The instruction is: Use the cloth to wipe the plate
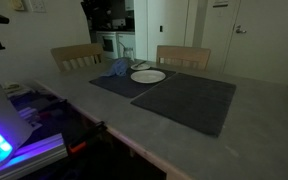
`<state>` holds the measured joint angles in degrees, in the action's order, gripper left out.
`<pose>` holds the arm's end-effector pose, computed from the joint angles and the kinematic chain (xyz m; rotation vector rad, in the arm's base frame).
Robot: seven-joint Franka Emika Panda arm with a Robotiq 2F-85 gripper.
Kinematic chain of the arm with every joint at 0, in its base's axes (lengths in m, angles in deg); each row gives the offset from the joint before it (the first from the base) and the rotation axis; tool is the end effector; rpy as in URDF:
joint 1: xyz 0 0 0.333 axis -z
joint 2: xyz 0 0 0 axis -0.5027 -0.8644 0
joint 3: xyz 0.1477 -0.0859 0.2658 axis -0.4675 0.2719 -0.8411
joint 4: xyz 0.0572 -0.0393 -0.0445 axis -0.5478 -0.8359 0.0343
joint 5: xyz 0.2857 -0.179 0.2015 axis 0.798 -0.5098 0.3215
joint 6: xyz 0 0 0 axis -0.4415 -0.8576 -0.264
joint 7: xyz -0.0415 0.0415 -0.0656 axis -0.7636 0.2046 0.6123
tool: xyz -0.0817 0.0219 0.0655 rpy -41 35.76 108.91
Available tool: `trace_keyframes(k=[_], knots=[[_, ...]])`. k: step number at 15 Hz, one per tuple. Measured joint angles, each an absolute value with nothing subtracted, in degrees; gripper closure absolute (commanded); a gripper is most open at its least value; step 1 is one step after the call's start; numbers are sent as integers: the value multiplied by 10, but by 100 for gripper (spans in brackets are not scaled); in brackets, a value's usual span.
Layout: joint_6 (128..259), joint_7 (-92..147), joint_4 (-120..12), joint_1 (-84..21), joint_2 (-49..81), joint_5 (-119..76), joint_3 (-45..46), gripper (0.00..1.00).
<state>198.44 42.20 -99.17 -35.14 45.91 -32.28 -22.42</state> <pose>0.4433 0.1973 0.4232 2.9341 0.3608 0.4753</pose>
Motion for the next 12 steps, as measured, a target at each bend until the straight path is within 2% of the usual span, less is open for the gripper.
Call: trace_keyframes(k=[12], knots=[[1951, 489, -987, -357, 397, -430, -225, 0]])
